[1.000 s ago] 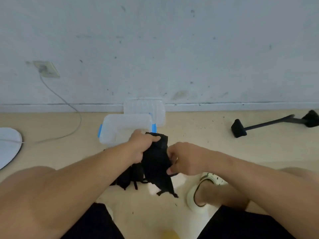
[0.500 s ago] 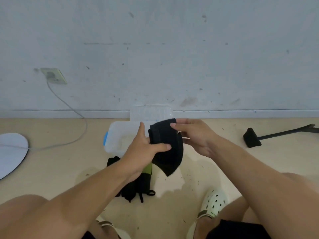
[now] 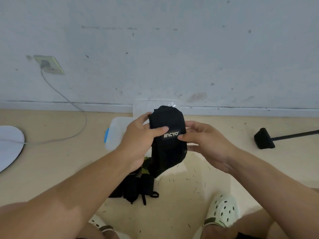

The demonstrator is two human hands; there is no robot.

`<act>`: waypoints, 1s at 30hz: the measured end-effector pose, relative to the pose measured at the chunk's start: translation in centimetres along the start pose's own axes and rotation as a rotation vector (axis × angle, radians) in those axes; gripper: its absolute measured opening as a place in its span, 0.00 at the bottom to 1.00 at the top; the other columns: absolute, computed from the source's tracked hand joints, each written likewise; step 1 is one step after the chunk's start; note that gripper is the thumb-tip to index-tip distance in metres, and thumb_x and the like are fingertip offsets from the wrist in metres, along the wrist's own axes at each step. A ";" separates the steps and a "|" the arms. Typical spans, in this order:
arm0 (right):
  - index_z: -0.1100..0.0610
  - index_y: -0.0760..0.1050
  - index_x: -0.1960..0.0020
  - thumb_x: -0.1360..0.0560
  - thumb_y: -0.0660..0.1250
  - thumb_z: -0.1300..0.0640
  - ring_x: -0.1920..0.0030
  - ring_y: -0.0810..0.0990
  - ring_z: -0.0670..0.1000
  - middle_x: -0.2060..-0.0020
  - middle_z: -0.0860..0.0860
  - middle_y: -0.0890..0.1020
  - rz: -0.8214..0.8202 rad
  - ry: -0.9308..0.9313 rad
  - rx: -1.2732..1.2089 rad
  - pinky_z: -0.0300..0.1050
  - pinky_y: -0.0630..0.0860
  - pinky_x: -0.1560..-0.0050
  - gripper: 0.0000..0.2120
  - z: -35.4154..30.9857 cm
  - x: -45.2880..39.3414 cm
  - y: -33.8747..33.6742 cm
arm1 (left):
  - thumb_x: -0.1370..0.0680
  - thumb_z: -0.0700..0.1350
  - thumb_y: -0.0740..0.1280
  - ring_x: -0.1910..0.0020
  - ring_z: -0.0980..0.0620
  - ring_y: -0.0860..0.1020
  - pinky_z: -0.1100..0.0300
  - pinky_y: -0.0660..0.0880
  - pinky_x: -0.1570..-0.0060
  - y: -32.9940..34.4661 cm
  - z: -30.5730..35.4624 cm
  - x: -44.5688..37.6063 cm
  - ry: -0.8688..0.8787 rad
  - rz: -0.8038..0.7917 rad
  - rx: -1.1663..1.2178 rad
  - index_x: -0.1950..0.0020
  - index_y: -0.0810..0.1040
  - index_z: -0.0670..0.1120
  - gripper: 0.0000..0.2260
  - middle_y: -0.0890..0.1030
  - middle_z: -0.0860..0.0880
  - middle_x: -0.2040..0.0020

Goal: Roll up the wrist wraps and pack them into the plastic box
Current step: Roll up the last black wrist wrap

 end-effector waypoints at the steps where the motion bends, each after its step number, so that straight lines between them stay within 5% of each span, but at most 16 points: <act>1: 0.53 0.80 0.36 0.22 0.68 0.66 0.44 0.86 0.51 0.45 0.55 0.87 0.014 -0.031 -0.023 0.47 0.80 0.45 0.17 -0.3 0.0 -0.3 | 0.25 0.37 0.77 0.45 0.50 0.86 0.51 0.80 0.41 0.2 0.2 0.1 0.023 -0.013 -0.048 0.28 0.75 0.54 0.28 0.88 0.52 0.46; 3: 0.54 0.81 0.38 0.21 0.68 0.66 0.45 0.86 0.50 0.46 0.54 0.87 0.065 -0.103 -0.027 0.44 0.80 0.47 0.15 -1.1 0.1 -1.1 | 0.25 0.35 0.76 0.49 0.51 0.87 0.54 0.82 0.49 0.4 0.2 0.5 0.048 -0.011 -0.113 0.31 0.76 0.56 0.27 0.88 0.52 0.50; 6: 0.55 0.83 0.42 0.22 0.73 0.59 0.49 0.87 0.50 0.50 0.55 0.88 0.161 -0.169 0.015 0.44 0.82 0.46 0.10 -1.6 0.6 -2.0 | 0.26 0.33 0.76 0.50 0.47 0.87 0.45 0.83 0.45 1.0 -0.4 0.7 0.065 -0.022 -0.158 0.34 0.77 0.58 0.28 0.89 0.50 0.51; 11: 0.55 0.81 0.44 0.25 0.77 0.60 0.51 0.86 0.58 0.54 0.56 0.86 0.229 -0.164 0.049 0.55 0.82 0.39 0.12 -1.0 0.8 -2.7 | 0.26 0.36 0.77 0.46 0.51 0.86 0.49 0.81 0.41 1.8 -0.8 0.8 0.058 -0.054 -0.073 0.22 0.67 0.58 0.37 0.88 0.52 0.46; 17: 0.48 0.76 0.44 0.26 0.78 0.58 0.60 0.83 0.49 0.57 0.50 0.84 0.233 -0.137 0.127 0.39 0.73 0.59 0.15 -0.6 1.3 -2.8 | 0.23 0.40 0.75 0.44 0.53 0.85 0.51 0.80 0.40 1.7 0.4 0.9 0.126 -0.002 -0.025 0.22 0.66 0.61 0.35 0.87 0.54 0.43; 24: 0.50 0.82 0.45 0.26 0.78 0.51 0.54 0.87 0.53 0.52 0.55 0.86 0.285 -0.182 0.019 0.50 0.83 0.47 0.12 -1.0 2.0 -3.2 | 0.23 0.40 0.76 0.43 0.54 0.85 0.47 0.77 0.34 2.9 0.7 1.3 0.169 -0.052 -0.105 0.21 0.65 0.61 0.36 0.87 0.56 0.45; 30: 0.54 0.84 0.50 0.25 0.76 0.60 0.59 0.85 0.52 0.56 0.55 0.86 0.262 -0.211 0.031 0.34 0.78 0.60 0.04 -1.3 2.3 -2.7 | 0.22 0.45 0.73 0.45 0.51 0.86 0.51 0.80 0.39 3.5 -1.0 0.9 -0.029 -0.105 0.130 0.19 0.64 0.52 0.33 0.87 0.51 0.42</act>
Point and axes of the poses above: each hand's wrist, its own x-axis away from the middle knuckle, its own y-axis out of the palm, z = x × y, the point moved 10 cm from there along -x, towards the middle knuckle
